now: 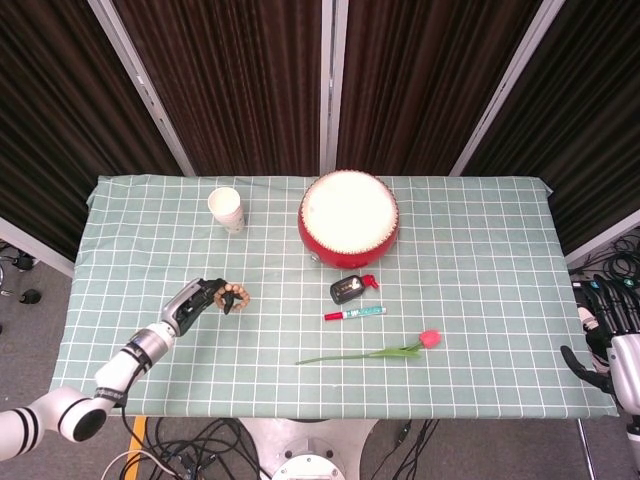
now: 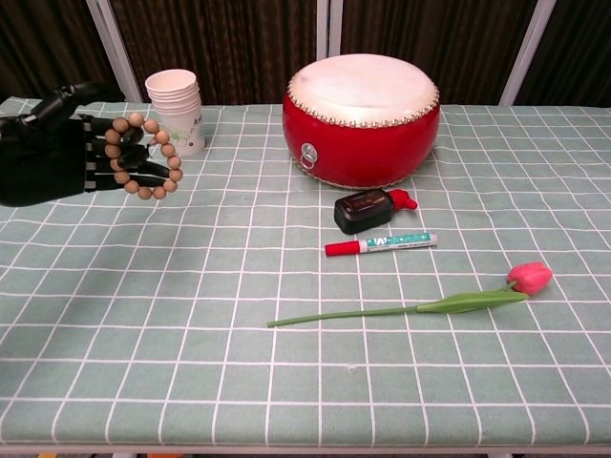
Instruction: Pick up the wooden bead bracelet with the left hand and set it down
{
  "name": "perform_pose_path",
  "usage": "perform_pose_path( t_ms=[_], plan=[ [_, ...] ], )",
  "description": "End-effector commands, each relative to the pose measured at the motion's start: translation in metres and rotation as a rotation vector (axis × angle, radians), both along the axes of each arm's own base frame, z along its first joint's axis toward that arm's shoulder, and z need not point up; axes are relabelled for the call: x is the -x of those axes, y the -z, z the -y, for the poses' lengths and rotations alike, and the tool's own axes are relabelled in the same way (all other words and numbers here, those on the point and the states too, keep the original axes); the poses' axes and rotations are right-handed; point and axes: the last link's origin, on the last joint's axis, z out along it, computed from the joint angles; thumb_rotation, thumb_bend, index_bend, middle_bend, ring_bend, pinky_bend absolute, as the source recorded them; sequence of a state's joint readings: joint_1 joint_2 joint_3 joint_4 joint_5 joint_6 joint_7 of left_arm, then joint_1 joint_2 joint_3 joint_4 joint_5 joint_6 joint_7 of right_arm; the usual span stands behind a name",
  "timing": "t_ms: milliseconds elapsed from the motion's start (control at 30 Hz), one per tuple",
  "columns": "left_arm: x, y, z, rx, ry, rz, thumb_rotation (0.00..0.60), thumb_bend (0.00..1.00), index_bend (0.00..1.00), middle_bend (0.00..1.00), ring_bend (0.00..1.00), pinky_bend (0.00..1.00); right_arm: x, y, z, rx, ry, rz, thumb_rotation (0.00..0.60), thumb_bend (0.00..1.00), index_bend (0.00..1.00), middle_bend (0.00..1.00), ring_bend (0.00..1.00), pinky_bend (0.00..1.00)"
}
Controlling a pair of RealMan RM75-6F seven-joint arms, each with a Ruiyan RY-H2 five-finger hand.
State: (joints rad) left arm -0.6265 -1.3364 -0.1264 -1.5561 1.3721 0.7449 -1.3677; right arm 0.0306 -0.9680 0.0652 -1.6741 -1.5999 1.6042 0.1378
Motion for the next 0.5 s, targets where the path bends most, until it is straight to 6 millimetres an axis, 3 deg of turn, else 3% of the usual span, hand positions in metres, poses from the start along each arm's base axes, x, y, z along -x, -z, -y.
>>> perform_pose_path(
  t_ms=[33,233,500],
  plan=[
    [0.0006,0.0008,-0.0012,-0.002,-0.009,-0.008,0.331,0.44,0.65,0.71,0.34,0.12,-0.0001,0.0,0.0002,-0.001,0.0,0.0,0.6,0.16,0.0,0.0,0.0,0.0],
    [0.0019,0.0014,-0.0017,-0.008,-0.024,-0.014,0.379,0.44,0.66,0.73,0.35,0.12,-0.0003,0.0003,0.0007,-0.001,0.0,0.0,0.6,0.16,0.0,0.0,0.0,0.0],
    [0.002,0.0019,-0.002,-0.013,-0.037,-0.017,0.384,0.44,0.69,0.75,0.37,0.12,-0.0009,0.0003,0.0004,0.0,-0.002,0.0,0.6,0.16,0.0,0.0,0.0,0.0]
  ],
)
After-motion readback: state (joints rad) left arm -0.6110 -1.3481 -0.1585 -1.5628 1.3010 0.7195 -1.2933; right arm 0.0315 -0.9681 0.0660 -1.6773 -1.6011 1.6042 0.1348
